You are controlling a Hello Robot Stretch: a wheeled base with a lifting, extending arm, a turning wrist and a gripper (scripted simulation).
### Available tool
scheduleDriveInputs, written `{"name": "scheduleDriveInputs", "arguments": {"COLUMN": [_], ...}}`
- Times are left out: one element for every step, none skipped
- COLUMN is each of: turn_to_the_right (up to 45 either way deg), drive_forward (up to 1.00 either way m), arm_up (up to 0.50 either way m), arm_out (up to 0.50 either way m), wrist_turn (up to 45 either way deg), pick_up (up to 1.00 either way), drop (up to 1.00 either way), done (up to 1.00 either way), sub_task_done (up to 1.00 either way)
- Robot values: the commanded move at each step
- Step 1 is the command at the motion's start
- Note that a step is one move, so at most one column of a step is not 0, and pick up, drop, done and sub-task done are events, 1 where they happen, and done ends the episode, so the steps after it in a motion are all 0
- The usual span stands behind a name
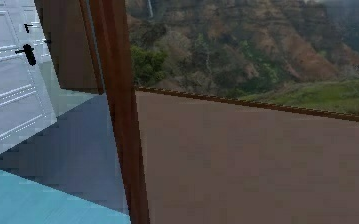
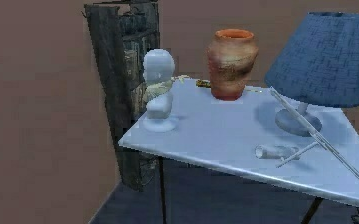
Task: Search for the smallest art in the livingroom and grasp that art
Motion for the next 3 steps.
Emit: {"name": "scheduleDriveInputs", "arguments": {"turn_to_the_right": [0.0,0.0,0.0], "drive_forward": [0.0,0.0,0.0], "arm_up": [0.38,0.0,0.0], "arm_out": [0.0,0.46,0.0], "wrist_turn": [0.0,0.0,45.0], "pick_up": [0.0,0.0,0.0], "drop": [0.0,0.0,0.0], "done": [0.0,0.0,0.0], "sub_task_done": [0.0,0.0,0.0]}}
